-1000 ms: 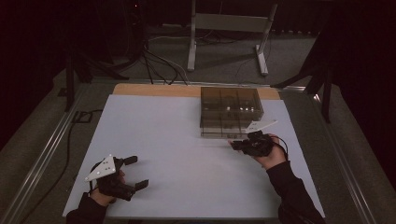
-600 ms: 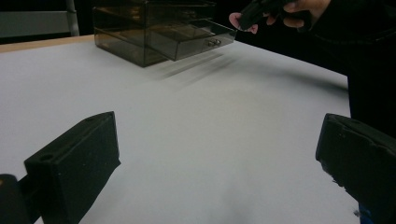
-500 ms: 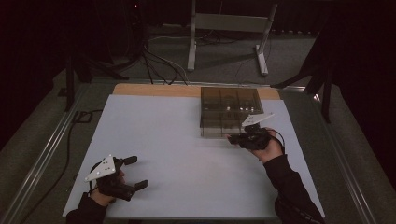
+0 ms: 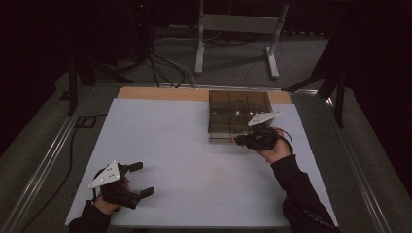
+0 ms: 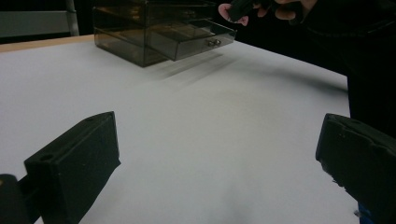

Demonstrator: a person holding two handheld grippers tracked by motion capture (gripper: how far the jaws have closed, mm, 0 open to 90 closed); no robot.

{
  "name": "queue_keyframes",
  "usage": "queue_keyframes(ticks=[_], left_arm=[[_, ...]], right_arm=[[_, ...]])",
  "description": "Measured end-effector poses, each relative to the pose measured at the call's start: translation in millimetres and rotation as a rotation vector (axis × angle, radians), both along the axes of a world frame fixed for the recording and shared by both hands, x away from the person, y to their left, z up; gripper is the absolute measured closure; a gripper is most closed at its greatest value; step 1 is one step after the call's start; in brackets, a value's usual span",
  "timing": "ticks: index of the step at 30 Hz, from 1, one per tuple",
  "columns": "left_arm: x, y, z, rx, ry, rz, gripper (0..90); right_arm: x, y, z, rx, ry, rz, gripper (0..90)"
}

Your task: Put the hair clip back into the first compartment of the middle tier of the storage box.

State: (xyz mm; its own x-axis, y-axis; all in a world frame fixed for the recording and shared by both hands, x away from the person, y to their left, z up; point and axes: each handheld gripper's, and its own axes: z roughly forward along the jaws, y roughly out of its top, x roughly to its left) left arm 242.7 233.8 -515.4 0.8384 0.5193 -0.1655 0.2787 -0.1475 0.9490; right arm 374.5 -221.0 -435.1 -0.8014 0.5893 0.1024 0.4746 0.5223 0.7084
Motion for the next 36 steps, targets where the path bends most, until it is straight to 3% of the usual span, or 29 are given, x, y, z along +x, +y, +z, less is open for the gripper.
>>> queue_keyframes(ticks=[36], left_arm=[[-0.3,0.5,0.5,-0.001,-0.003,-0.002,0.5]], right_arm=[[38.0,24.3,5.8,-0.003,0.005,-0.042,85.1]])
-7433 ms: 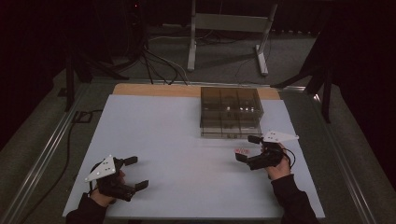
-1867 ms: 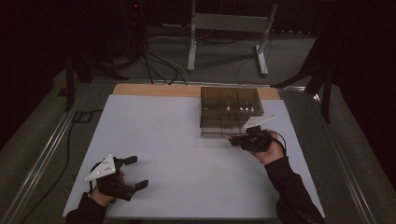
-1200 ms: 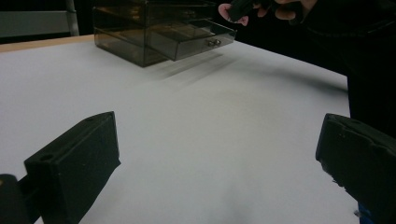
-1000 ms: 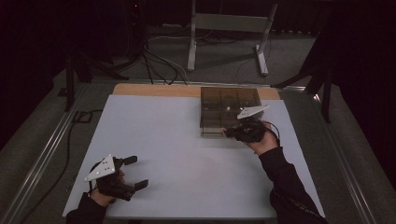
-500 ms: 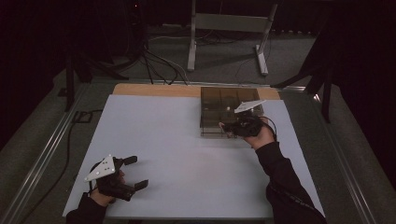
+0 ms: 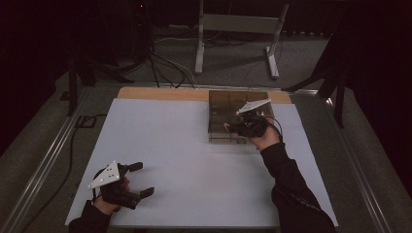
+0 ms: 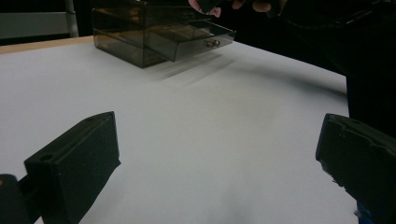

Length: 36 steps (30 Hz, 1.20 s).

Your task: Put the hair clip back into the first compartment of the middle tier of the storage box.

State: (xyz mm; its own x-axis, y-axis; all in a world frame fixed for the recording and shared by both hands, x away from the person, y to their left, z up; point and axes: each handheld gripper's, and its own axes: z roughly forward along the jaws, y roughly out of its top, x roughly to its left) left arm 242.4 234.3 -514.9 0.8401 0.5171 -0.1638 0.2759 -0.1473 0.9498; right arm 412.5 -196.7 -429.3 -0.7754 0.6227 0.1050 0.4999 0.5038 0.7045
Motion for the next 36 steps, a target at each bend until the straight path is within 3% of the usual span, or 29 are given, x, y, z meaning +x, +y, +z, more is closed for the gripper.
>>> queue_keyframes(ticks=[13,25,36], left_arm=[[-0.1,-0.5,0.1,0.003,-0.002,-0.001,0.5],[0.0,-0.2,-0.1,0.003,-0.001,-0.001,0.5],[-0.1,-0.4,-0.2,0.002,0.001,0.000,0.4]], right_arm=[[12.7,12.0,-8.3,0.000,0.012,0.002,85.1],[22.2,24.6,-19.9,-0.047,0.026,0.035,85.1],[27.4,30.9,-28.3,-0.059,0.044,0.044,85.1]])
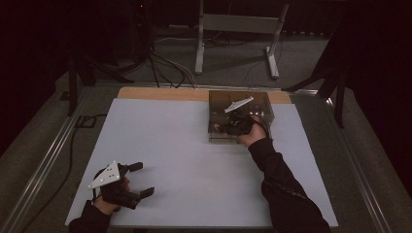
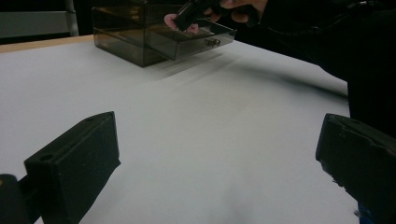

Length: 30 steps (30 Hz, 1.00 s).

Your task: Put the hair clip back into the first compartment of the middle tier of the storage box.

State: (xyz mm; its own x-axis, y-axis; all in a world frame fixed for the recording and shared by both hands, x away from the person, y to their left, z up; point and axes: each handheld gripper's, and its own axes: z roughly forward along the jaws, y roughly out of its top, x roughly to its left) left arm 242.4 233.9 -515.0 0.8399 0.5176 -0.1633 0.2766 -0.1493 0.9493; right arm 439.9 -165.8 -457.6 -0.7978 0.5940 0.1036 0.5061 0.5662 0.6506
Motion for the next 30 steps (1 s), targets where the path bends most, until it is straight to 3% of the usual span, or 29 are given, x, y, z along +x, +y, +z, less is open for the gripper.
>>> queue_keyframes(ticks=[8,19,30], left_arm=[[0.1,-0.1,-0.6,0.006,-0.001,-0.002,0.5],[0.2,0.0,-0.7,0.007,-0.001,-0.001,0.5],[0.3,0.0,-0.8,0.009,-0.001,-0.003,0.5]], right_arm=[[4.9,3.3,-9.8,-0.011,0.031,-0.004,85.0],[6.9,4.8,-15.6,-0.017,0.039,-0.006,84.3],[4.9,2.6,-10.8,0.003,0.031,-0.022,73.9]])
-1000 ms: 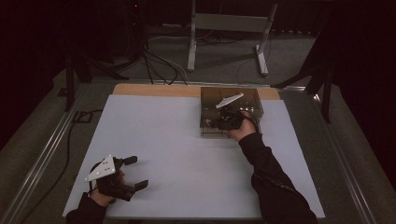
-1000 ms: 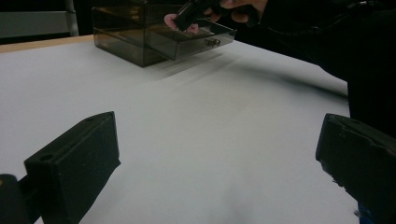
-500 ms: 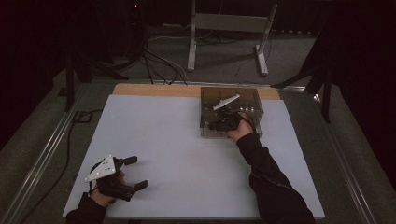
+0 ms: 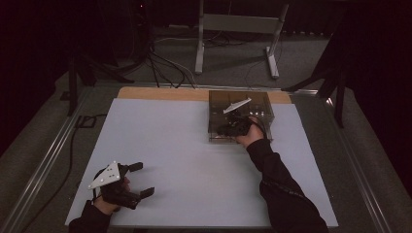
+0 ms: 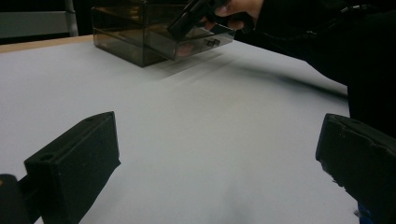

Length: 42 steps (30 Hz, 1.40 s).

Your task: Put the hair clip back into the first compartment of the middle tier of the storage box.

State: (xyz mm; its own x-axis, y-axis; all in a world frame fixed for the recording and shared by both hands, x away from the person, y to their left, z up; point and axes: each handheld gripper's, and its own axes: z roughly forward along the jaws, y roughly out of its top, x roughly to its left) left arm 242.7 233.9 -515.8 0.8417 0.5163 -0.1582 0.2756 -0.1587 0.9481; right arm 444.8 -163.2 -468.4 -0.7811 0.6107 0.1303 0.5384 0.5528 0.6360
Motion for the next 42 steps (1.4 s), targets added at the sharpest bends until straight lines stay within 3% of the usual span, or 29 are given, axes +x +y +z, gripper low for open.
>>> queue_keyframes(ticks=[16,42], left_arm=[[-0.2,-0.6,0.3,-0.004,0.000,0.002,0.5],[1.0,-0.2,0.2,-0.013,0.004,0.004,0.5]], right_arm=[[-13.3,-7.6,17.7,0.047,-0.026,-0.023,60.6],[-39.1,-8.7,31.7,0.108,-0.070,-0.051,21.6]])
